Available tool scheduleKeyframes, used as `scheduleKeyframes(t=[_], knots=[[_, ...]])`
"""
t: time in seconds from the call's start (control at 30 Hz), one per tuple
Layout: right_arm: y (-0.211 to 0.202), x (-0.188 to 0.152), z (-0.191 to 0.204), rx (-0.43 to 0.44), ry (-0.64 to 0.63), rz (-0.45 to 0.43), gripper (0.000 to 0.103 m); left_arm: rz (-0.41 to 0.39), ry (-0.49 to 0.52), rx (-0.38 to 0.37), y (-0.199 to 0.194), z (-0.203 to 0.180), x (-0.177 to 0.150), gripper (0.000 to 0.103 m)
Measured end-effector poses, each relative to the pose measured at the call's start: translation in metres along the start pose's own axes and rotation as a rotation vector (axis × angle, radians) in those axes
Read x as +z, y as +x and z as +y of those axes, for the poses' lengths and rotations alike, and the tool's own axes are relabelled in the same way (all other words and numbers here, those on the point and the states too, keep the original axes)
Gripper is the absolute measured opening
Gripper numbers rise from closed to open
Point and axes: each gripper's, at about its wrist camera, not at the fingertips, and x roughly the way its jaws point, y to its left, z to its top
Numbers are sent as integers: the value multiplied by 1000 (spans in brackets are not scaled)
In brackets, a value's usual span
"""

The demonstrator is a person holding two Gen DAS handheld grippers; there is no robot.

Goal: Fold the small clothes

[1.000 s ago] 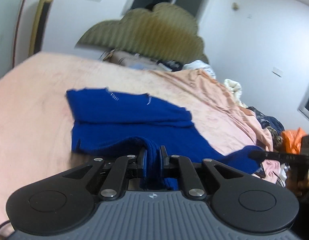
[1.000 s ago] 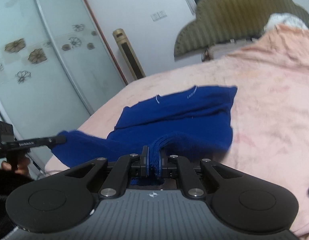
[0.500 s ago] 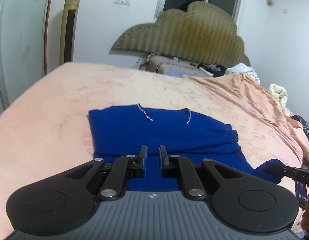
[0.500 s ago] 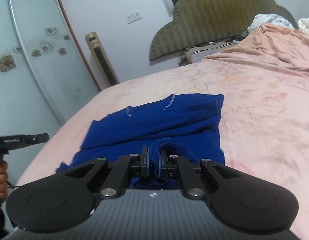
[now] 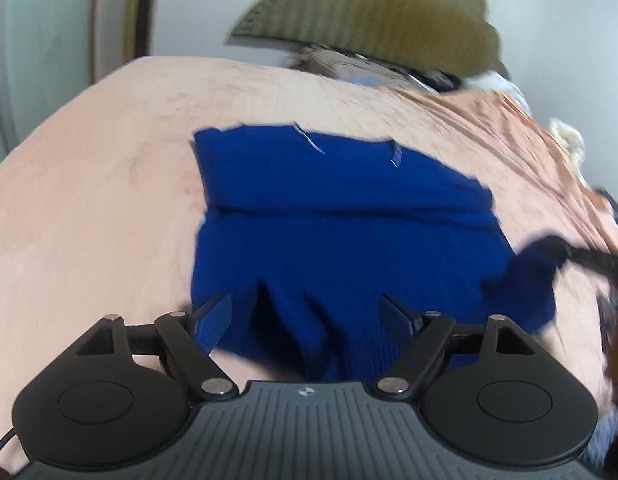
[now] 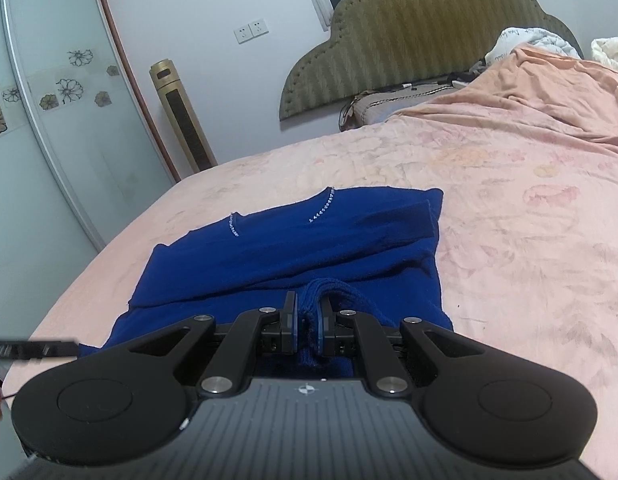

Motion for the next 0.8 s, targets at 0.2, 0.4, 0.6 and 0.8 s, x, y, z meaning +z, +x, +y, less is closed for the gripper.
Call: scheduleKeyframes(t=[0.2,0.4,0.6,0.8], knots=[[2,-2,0,6,4,13,13,4,74,-70,2,-13,-26,79],[-4,-6,3,14,-4,11,13,94,35,-74,32,-11,-29,7],[-20,-1,7,23,-14,-35,12,-32,78,-72,-8,-20,-22,5],[-28,9,14,26,-22,-97,12,-183,58,-30,-34,-20,8,5]])
